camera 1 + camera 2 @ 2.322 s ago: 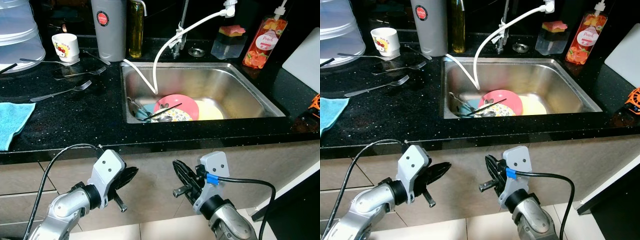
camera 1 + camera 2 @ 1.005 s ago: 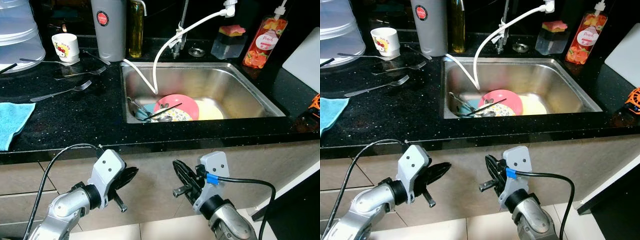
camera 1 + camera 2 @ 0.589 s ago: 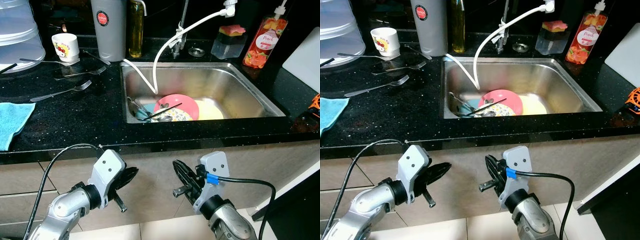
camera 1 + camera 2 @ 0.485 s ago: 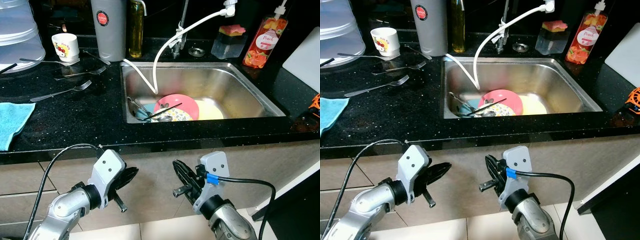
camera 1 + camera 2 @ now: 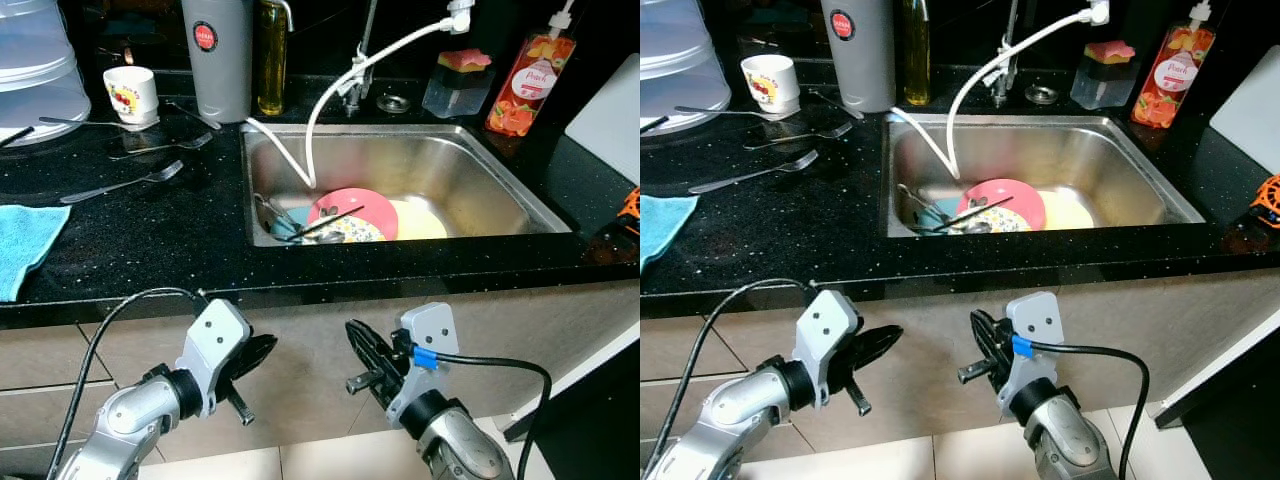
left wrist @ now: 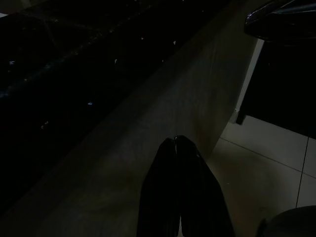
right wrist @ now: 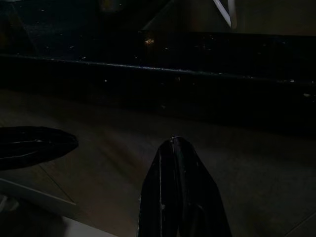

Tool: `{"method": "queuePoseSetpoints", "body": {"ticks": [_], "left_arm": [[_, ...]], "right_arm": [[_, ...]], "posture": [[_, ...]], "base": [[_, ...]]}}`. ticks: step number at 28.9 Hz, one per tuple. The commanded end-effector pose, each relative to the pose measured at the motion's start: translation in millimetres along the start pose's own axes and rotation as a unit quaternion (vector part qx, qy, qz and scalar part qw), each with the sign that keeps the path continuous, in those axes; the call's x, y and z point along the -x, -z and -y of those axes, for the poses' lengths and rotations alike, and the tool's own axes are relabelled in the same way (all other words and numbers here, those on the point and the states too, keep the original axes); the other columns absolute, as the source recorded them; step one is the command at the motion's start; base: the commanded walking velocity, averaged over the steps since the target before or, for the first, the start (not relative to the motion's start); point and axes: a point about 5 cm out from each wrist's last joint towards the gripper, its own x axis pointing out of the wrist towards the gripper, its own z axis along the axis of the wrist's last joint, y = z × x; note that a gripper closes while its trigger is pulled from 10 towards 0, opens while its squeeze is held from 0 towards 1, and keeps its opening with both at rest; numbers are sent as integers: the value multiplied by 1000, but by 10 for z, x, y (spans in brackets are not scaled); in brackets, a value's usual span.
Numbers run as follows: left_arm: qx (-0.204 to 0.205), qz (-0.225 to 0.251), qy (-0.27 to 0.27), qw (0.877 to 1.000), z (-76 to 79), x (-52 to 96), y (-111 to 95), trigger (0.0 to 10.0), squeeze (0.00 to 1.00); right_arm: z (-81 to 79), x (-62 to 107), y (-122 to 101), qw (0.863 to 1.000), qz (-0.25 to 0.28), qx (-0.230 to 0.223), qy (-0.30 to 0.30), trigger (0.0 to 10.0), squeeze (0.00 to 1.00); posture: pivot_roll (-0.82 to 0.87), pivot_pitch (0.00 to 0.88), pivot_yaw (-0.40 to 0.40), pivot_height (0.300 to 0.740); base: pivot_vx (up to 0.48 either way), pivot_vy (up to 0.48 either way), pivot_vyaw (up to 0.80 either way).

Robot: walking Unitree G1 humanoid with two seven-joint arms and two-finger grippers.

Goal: Kitchen organization

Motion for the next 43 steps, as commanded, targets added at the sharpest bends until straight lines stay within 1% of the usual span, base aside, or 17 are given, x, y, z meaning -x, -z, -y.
{"method": "queuePoseSetpoints", "body": {"ticks": [1, 43], "left_arm": [[4, 1, 6, 1000, 23, -2, 5, 10000, 0], [3, 3, 7, 1000, 46, -19, 20, 10000, 0]], "right_arm": [[10, 8, 3, 1000, -2, -2, 4, 10000, 0], [23, 15, 35, 1000, -8, 1, 1, 10000, 0]], "posture": [[161, 43, -56, 740], [161, 17, -64, 740]], "base": [[0, 0, 0], [0, 0, 0]]}}
